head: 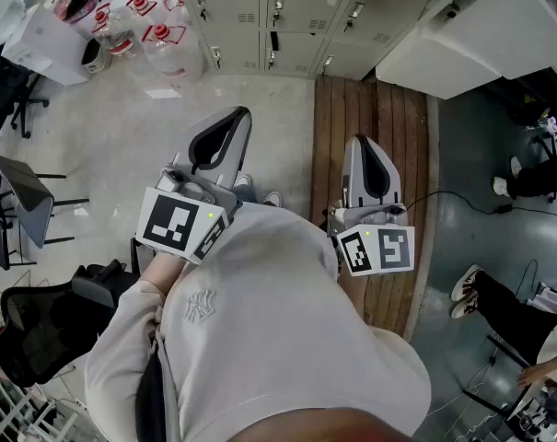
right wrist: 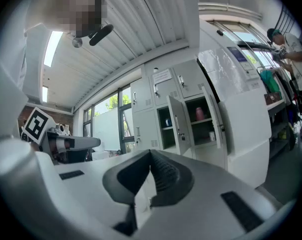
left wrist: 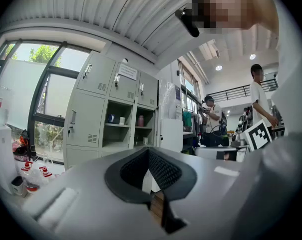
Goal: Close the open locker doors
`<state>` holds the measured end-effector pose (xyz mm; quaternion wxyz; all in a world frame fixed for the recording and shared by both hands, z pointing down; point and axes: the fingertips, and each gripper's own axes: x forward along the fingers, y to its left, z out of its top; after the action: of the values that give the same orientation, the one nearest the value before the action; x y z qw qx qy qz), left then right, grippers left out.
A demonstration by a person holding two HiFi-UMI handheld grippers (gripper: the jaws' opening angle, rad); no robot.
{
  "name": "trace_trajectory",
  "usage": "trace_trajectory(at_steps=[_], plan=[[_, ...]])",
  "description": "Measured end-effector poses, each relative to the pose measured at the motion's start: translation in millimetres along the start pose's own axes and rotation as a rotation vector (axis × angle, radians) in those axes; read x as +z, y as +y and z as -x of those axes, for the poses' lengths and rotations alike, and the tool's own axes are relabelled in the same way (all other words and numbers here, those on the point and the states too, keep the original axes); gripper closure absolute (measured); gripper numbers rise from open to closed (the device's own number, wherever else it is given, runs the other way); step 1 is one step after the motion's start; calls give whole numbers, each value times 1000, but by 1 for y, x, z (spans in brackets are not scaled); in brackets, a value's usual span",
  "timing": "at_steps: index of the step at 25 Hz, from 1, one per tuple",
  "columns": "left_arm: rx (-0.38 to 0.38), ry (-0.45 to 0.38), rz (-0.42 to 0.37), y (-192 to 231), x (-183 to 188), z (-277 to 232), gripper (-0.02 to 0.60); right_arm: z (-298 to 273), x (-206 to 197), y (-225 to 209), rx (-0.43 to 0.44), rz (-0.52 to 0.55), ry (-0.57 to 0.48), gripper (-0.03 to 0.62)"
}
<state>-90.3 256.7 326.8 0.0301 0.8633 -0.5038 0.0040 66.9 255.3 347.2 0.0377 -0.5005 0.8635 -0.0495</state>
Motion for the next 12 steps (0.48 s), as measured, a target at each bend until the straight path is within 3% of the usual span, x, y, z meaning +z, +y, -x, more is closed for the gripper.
trace_trajectory(at_steps=[12], plan=[[-19, -6, -1, -5, 4, -1, 583, 2, 5, 1, -4, 6, -4, 582]])
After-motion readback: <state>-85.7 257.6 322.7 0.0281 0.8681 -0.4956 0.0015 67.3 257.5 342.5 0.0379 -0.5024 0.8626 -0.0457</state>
